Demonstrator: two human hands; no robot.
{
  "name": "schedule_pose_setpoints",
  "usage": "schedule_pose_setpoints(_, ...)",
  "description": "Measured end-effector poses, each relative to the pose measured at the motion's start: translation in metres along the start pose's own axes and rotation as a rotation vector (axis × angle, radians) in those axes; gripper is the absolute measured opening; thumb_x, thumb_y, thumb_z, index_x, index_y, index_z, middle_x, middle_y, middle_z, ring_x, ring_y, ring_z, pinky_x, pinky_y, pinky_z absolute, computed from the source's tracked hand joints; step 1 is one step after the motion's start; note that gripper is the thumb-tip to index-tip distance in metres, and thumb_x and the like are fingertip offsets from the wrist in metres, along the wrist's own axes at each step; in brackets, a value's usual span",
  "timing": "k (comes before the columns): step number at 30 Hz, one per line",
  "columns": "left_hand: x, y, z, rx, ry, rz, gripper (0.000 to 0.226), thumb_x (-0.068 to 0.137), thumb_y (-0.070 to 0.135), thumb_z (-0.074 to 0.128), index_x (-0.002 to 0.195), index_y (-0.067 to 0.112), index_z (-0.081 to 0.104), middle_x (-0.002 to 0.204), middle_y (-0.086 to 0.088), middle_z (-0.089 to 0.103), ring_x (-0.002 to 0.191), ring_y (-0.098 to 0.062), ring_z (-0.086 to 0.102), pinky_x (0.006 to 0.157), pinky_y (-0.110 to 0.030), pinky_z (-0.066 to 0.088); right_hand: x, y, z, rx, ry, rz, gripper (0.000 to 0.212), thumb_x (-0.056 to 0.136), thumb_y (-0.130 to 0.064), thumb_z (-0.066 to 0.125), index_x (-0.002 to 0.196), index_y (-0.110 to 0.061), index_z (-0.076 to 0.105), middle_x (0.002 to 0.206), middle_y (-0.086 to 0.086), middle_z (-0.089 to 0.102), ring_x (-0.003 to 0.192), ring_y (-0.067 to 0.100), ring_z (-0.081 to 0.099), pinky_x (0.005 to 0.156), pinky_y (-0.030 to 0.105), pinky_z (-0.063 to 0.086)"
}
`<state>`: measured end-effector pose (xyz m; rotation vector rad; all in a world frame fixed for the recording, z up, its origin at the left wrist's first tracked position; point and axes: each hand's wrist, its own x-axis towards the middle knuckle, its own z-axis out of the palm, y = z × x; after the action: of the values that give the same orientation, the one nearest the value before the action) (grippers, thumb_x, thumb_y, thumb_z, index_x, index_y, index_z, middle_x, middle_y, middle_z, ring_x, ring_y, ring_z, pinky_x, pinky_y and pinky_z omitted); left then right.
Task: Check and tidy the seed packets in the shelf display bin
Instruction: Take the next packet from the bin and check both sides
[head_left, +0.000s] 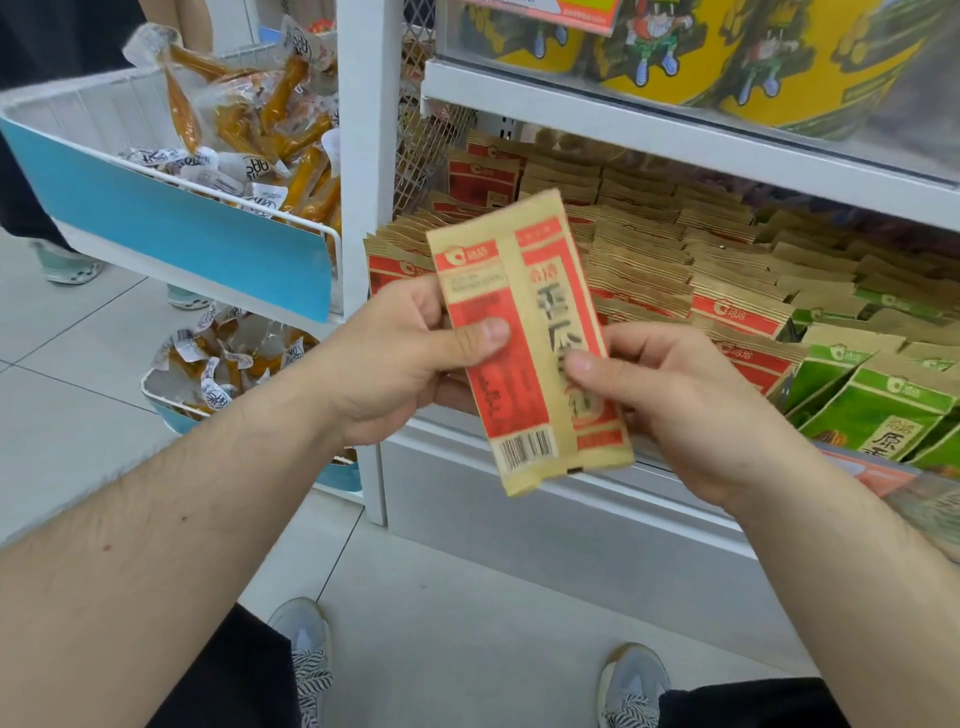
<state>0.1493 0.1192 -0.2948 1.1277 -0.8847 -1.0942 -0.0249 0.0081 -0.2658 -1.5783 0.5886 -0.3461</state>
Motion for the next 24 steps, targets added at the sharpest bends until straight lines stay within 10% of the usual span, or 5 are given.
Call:
schedule_pose_setpoints(6, -0.001, 0.0, -0.007, -0.126, -0.102, 0.003, 0.081, 0.057, 0.026, 0.09, 0.127, 0.008, 0.055, 0.118, -0.018, 0.068, 0.096, -0.033, 0.071, 0.066, -0.037, 0.06, 0.001, 0.003, 0.003, 0.087, -0.026, 0.004, 0.031, 0.07, -0.024, 0.067, 0.09, 0.001, 0.072, 0.083, 0.018, 0.074, 0.07, 0.026, 0.072, 0.059, 0.033, 0.06)
schedule_pose_setpoints(14, 0.0, -0.001, -0.012, -0.151, -0.121, 0.002, 0.072, 0.057, 0.034, 0.091, 0.12, 0.013, 0.062, 0.117, -0.017, 0.069, 0.096, -0.031, 0.071, 0.069, -0.039, 0.061, -0.001, 0.002, 0.005, 0.141, -0.063, 0.015, 0.029, 0.072, -0.025, 0.064, 0.088, -0.002, 0.072, 0.085, 0.018, 0.074, 0.071, 0.026, 0.072, 0.065, 0.037, 0.06)
schedule_pose_setpoints(19, -0.002, -0.006, -0.008, -0.155, -0.201, 0.045, 0.096, 0.055, 0.066, 0.08, 0.13, 0.012, 0.056, 0.136, -0.025, 0.053, 0.129, -0.051, 0.044, 0.107, -0.069, 0.03, 0.001, 0.008, 0.02, 0.476, -0.173, 0.143, 0.025, 0.084, -0.027, 0.052, 0.087, -0.01, 0.071, 0.072, 0.005, 0.071, 0.058, 0.015, 0.067, 0.052, 0.024, 0.053)
schedule_pose_setpoints(24, 0.0, -0.014, 0.004, -0.261, -0.289, 0.045, 0.074, 0.067, 0.033, 0.086, 0.128, 0.005, 0.052, 0.109, -0.012, 0.068, 0.105, -0.032, 0.058, 0.092, -0.041, 0.046, 0.006, 0.021, 0.032, 0.706, -0.392, 0.323, 0.008, 0.085, -0.021, 0.053, 0.086, -0.013, 0.054, 0.063, 0.002, 0.029, 0.046, 0.012, 0.035, 0.047, 0.023, 0.035)
